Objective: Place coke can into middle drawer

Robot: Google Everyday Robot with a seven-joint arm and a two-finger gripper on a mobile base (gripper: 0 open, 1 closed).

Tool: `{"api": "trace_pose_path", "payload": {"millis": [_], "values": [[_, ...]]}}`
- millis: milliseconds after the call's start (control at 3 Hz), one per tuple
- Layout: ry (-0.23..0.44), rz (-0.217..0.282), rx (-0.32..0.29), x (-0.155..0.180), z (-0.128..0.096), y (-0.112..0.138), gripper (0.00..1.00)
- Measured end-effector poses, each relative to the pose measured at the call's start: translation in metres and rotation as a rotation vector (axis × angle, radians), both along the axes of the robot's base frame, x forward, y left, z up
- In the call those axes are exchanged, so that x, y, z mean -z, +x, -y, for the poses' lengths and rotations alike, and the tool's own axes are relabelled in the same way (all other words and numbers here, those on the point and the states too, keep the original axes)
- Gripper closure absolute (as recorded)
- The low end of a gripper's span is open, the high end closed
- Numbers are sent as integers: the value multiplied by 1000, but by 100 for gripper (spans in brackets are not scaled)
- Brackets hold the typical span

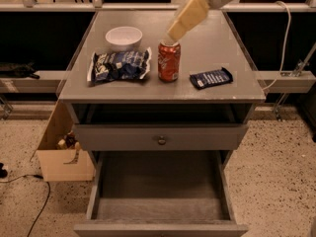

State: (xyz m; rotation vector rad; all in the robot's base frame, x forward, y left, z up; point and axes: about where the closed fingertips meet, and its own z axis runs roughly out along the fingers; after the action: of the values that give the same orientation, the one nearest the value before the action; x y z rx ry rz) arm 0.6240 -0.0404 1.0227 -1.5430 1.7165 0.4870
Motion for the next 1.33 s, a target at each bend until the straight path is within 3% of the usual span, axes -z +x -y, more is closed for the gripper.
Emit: {"api": "trace_pose_path", "payload": {"millis": [333, 1000, 1333], "values": [[-222, 26, 85, 62, -16, 13, 0], [-135, 6, 67, 69, -22, 27, 0], [-62, -18, 76, 83, -17, 50, 0]]}}
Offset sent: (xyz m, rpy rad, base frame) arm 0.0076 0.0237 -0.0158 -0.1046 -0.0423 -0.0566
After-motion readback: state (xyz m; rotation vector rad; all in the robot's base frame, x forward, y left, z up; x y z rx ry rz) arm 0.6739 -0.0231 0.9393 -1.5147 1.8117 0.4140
